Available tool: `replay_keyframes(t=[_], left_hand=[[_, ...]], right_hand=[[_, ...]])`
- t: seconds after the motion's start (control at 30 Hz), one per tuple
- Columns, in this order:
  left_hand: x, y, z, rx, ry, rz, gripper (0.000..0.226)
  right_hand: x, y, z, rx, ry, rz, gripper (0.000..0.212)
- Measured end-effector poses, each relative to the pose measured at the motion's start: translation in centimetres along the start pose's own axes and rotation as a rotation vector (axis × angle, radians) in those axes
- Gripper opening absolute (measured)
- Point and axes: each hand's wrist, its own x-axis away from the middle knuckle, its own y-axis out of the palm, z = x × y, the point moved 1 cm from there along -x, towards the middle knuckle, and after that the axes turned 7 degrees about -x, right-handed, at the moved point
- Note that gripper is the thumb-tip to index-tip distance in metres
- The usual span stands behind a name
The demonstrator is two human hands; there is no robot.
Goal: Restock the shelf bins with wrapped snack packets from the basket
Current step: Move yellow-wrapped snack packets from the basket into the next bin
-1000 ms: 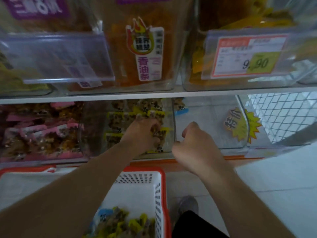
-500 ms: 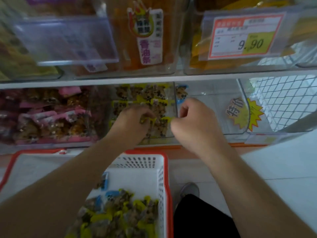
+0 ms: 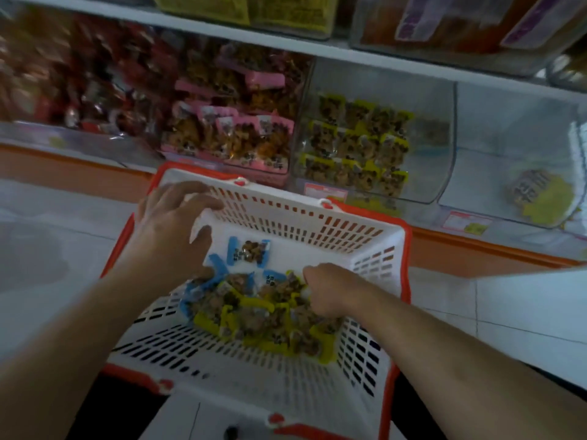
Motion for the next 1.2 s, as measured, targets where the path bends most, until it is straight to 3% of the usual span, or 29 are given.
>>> replay_keyframes(t=[0.1,0.2,0.3,0.43,0.5,0.57,0.63,0.73,0.87,0.97,1.03,1.13,1.2], left_hand=[[0.5,-0.3,-2.7,-0.095,-0.194,-0.018,0.072],[0.1,0.1,-3.9,-0.022,-0.383,-0.217,0.08],[0.2,1.0,-4.1,-0.032,-0.374,-0.331,0.079],[0.2,1.1,-4.1,0.064,-0.426,-0.276,0.07],[0.3,0.7,-3.9,0.057,-0.391,-0.172,0.065],[0.4,0.2,-3.1,0.068,-0.257,-0.043,0.054],[0.2,-0.3,-2.0,0.216,-0.177,-0.032,0.037],[-0.2,0.0,-0.7,0.444,-0.162,-0.214,0.021],[-0.4,0.1,1.0,0.651,-0.041,-0.463,0.026],[-0.5,-0.2,2.6,0.901,-0.057,-0.544,0.007],[-0.9,-0.2,3.0,1.015,-0.106,-0.511,0.005],[-1.6,0.1,3.3,1.141,-0.174,-0.451,0.009],[-1.9,0.2,3.4,1.173,-0.211,-0.415,0.012]], right_hand=[[-2.7,4.5,0.8,0.1,0.025,-0.001,0.048],[-4.4,7.5,0.7,0.232,0.042,0.083,0.059],[-5.1,8.6,0.0,0.281,0.062,0.12,0.048],[-5.1,8.6,-0.4,0.249,0.095,0.085,0.012],[-4.8,7.2,-0.6,0.174,0.095,0.087,0.021],[-3.9,4.7,-1.5,0.058,0.063,0.116,0.011],[-2.6,1.4,-2.4,-0.102,0.023,0.163,0.009],[0.5,-3.5,-3.9,-0.361,-0.035,0.205,0.013],[4.8,-6.7,-4.7,-0.693,-0.164,0.315,0.013],[6.0,-7.3,-4.4,-0.854,-0.197,0.39,0.005],[6.0,-8.0,-3.9,-1.065,-0.202,0.423,0.014],[6.0,-9.5,-3.4,-1.483,-0.264,0.341,0.044],[6.0,-10.3,-3.3,-1.573,-0.294,0.298,0.055]])
